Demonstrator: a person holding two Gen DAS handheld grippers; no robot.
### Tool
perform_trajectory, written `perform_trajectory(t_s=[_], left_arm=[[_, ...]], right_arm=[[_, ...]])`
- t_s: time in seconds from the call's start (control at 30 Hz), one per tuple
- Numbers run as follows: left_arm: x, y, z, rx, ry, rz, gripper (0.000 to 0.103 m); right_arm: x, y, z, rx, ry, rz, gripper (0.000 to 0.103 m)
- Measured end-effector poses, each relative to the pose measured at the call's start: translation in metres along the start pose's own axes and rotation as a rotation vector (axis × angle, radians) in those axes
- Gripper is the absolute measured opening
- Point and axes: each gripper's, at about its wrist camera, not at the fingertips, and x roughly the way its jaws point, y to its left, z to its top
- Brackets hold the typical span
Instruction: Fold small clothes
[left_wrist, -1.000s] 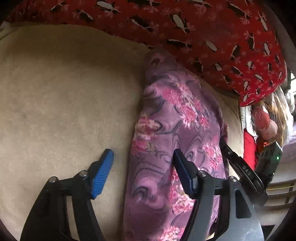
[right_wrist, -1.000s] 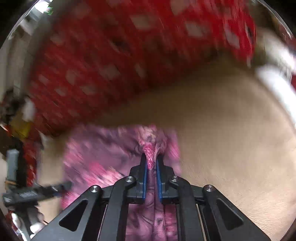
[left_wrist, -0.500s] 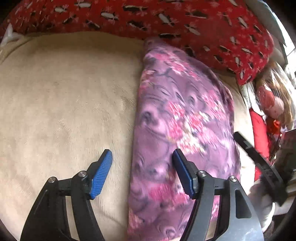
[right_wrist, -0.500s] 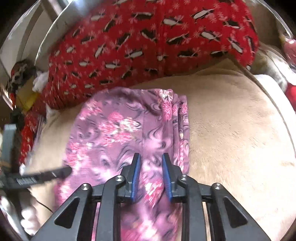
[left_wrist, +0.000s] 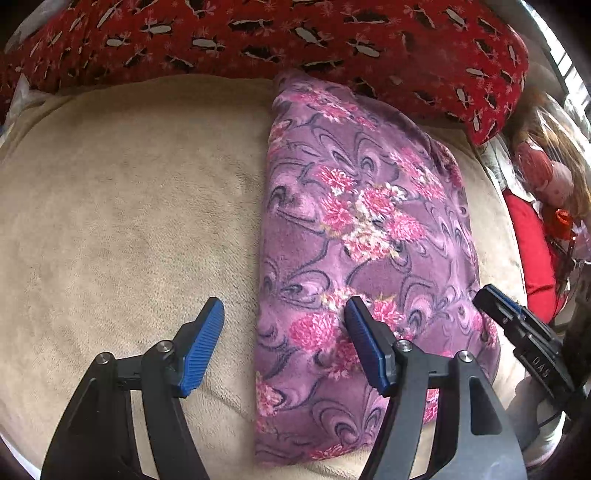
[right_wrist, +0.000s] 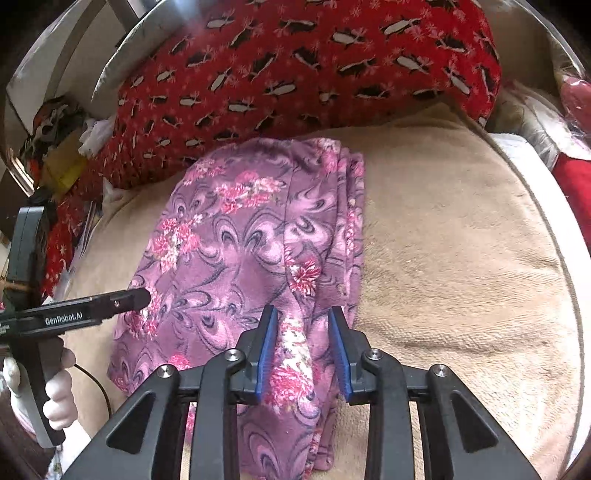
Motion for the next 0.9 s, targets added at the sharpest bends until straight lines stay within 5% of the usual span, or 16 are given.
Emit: perform_trajectory(t_s=[0.23, 0.37, 0.4, 0.43, 0.53, 0.6, 0.7, 0.87, 0.9], left_arm=[[-0.004, 0.001, -0.001, -0.013, -0.008, -0.02, 0.067], [0.006, 0.018, 0.008, -0.082, 0.041, -0.11, 0.067], [0.01, 0.024, 0.009, -0.111, 0.067, -0.141, 0.067], [0.013, 0.031, 0.01, -0.146, 0.083, -0.182, 0.067], [0.012, 0.043, 0.013, -0.196, 0.06, -0.224, 0.067], [0.021, 0.047, 0.012, -0.22, 0.091, -0.246, 0.067], [0.02, 0.049, 0.01, -0.22, 0.086, -0.269, 0.069], [0.015, 0.059, 0.016, -0.261, 0.102, -0.353, 0.069], [0.014, 0.06, 0.019, -0.279, 0.103, -0.38, 0.069]], right_arm=[[-0.001, 0.011, 0.007, 0.003, -0.001, 0.001, 0.033], [0.005, 0.002, 0.014, 0.092, -0.018, 0.026, 0.05], [0.011, 0.0, 0.014, 0.105, -0.003, 0.019, 0.048], [0.018, -0.001, 0.013, 0.105, 0.021, 0.02, 0.032], [0.01, 0.004, 0.017, 0.06, -0.026, 0.07, 0.008], [0.006, -0.007, 0.018, 0.104, -0.066, 0.111, 0.008], [0.026, -0.019, 0.012, 0.131, 0.018, 0.094, 0.008], [0.007, -0.032, 0.025, 0.244, -0.059, 0.146, 0.017], [0.004, -0.038, 0.031, 0.286, -0.084, 0.168, 0.028]])
